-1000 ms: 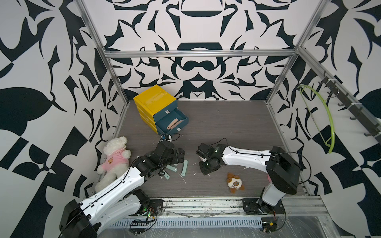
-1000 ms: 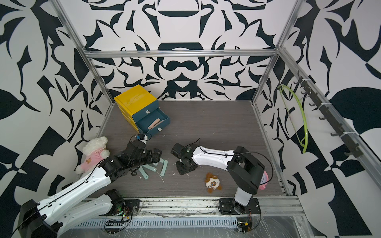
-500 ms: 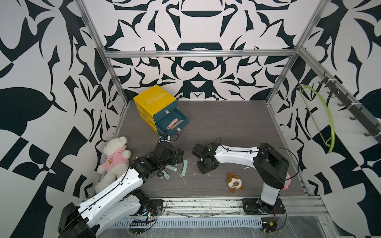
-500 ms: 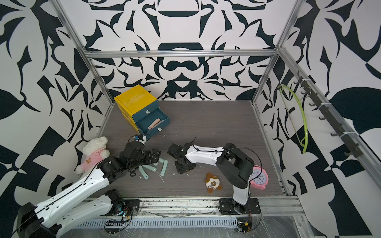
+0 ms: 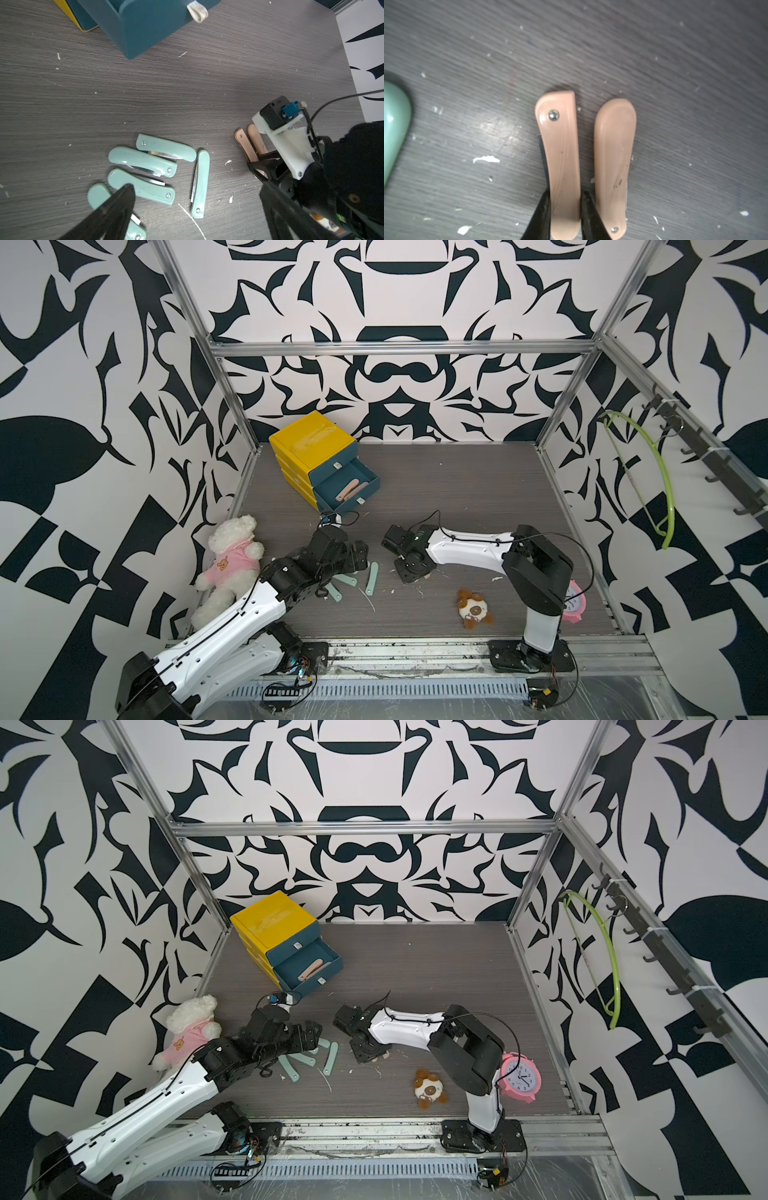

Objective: Place the fruit knives into the drawer by color
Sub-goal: Pick up the fruit knife from the center of the board, then place the fruit knife in the drawer.

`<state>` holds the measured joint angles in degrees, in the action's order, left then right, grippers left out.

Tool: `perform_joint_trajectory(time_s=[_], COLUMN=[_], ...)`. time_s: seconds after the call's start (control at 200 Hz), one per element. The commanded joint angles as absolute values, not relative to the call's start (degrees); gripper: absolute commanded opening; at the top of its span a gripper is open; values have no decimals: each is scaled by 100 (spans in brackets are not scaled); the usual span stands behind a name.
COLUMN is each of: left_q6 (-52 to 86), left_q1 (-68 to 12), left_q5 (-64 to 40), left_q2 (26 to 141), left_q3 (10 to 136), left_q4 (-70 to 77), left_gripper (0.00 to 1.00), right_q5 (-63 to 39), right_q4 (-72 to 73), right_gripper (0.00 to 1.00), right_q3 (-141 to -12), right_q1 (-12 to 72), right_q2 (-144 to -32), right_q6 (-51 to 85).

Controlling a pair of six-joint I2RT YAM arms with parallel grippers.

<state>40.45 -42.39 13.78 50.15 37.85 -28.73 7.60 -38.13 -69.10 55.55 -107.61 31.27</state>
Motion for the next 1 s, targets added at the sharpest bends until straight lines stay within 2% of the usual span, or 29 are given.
perform_joint_trajectory(time_s=[0.0, 0.21, 0.445, 0.61, 0.75, 0.995], left_q6=[3964, 3973, 4054, 4189, 4297, 4324], left_q1=[-4210, -4210, -4202, -4206, -4194, -4193], left_q5=[1449, 1533, 1757, 1824, 1807, 1783], left_q2=[4954, 4943, 4844, 4746, 4695, 4573], left_q3=[3685, 3672, 3479, 3289, 3193, 3295], left_q4=[-3025, -3052, -3036, -3026, -3034, -3234], left_gripper=[99, 99, 99, 99, 99, 99], right_q5=[1055, 877, 691, 554, 196, -376], right_q4=[-3845, -3149, -2577, -2274, -2037, -1836], right_gripper=[17, 8, 6, 6, 6, 7], right_q3=[-6809, -6579, -6597, -7160, -8178, -10288], right_q1=[5502, 5502, 5502, 5433, 5190, 4660], right_q2=[-10902, -10301, -9495, -9185, -9542, -10982], right_q6=[3044, 2858, 2743, 2672, 2696, 3346])
